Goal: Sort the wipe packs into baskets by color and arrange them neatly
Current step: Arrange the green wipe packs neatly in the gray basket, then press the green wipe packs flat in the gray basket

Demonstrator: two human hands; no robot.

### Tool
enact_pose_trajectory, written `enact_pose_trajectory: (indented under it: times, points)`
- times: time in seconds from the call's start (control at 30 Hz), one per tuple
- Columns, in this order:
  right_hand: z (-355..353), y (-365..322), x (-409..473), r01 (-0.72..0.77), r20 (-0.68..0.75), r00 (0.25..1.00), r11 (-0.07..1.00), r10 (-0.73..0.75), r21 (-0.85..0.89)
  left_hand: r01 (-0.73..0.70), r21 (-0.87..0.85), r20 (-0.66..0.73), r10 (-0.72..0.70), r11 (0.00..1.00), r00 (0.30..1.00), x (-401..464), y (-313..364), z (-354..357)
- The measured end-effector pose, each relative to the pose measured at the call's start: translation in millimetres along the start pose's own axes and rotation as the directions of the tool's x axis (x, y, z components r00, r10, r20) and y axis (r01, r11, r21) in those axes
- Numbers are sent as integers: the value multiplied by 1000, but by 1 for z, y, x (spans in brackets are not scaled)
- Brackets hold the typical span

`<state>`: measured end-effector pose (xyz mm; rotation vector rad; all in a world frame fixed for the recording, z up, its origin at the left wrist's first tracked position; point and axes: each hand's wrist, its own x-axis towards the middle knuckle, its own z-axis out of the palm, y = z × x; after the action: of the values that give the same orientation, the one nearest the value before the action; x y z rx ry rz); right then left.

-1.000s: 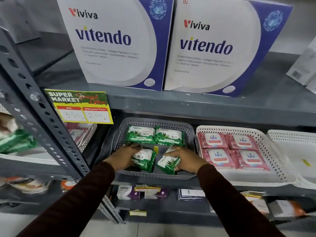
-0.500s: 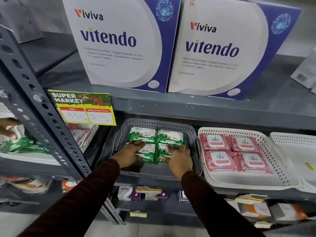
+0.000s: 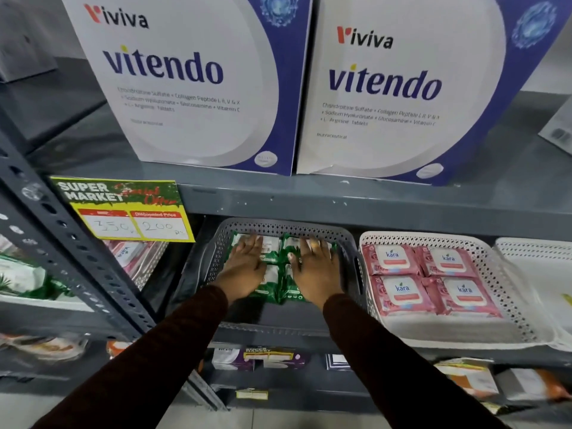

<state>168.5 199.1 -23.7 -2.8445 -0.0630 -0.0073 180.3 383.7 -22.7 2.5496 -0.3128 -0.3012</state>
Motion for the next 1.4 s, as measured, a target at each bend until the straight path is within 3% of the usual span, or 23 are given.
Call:
enact_pose_trajectory:
  times: [0.07,0.13,0.43,0.53,0.6,0.63,0.7,0.77,0.83,0.93,1.03,1.17,1.4]
  points:
    - [14,3,13,23,87,996,1000,-22,-11,47,202,-18,-44,978,999,16,-4,6]
    - [28,6,19,41,136,990,999,-41,-1,84,287,-21,-81,954,996,25,-10,17]
    - [43,11,21,48,122,991,999,-48,0,128,354,-127,-88,926,988,34,-15,36]
    - [28,11,33,36,246,968,998,-46,43,170,438,-115,-132,883,985,41,-8,27]
    - [8,19,29,25,322,943,985,-79,169,223,442,-82,-208,869,975,37,8,26]
    - [-4,27,24,47,266,957,965,-118,259,233,399,-94,-213,887,973,36,20,30]
    - [-31,50,5,200,-27,978,898,-206,391,179,254,-177,-136,951,975,34,57,41]
    - [-55,90,-19,327,-267,935,863,-234,386,10,144,-305,35,990,952,34,106,62]
    - [-71,147,-34,297,-323,929,885,-181,358,-191,178,-327,241,965,914,37,159,85]
    - [-86,242,-41,66,-225,974,976,-18,209,-303,274,-226,368,913,902,53,221,128]
    - [-92,318,-38,-119,-85,988,987,129,112,-201,290,-130,247,936,960,71,252,166]
    - [-86,359,-33,-119,68,991,992,117,31,-22,246,-33,31,969,999,86,254,202]
    - [-67,358,-27,-102,147,985,993,92,63,-70,375,-72,104,924,992,92,263,206]
